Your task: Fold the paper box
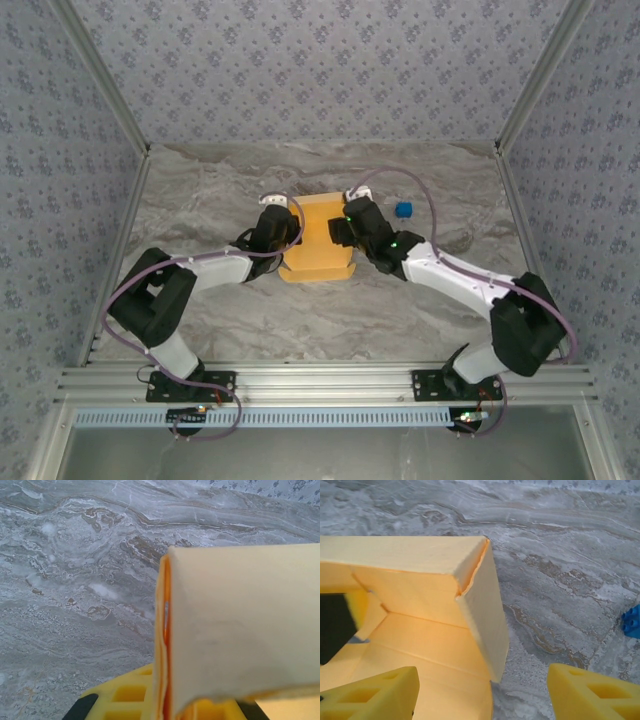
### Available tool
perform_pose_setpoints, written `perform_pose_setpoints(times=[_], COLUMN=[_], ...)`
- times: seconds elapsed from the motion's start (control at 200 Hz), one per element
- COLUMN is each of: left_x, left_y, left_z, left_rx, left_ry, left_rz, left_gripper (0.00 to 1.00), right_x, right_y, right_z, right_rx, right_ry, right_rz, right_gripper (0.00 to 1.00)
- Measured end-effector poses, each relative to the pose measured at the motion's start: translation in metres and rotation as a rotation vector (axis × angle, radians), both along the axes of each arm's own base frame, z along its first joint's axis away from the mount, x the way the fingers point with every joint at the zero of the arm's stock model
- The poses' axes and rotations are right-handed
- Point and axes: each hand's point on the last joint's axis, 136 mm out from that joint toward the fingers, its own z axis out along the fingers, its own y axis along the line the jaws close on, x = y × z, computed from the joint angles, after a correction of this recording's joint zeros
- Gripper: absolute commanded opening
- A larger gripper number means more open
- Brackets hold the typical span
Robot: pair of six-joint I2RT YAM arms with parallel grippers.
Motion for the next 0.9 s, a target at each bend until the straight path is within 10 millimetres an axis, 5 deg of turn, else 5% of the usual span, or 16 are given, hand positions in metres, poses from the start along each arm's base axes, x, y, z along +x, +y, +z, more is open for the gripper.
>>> perform_pose_setpoints(times=[0.305,0.5,0.904], left_x=[-0.005,-0.011,-0.024], left_y=[0.003,0.007,0.033], left_z=[-0.009,-0.018,-0.009], left_rx=[0.042,0.116,0.195], left_ry=[0.036,0.132,0.418], left_rz=[-0.008,-0.059,-0.268], left_gripper=[0.0,0.0,0.01], right_x=[-0.009,-0.011,-0.018], right_y=[-0.02,-0.039,-0.052], right_z=[0.047,0.058,0.032], right_rx=[0.061,0.076,0.058], right_ry=[-0.072,-0.076,-0.013], right_rz=[0.106,0.119,0.12], right_gripper=[0.71,0.71,0.71])
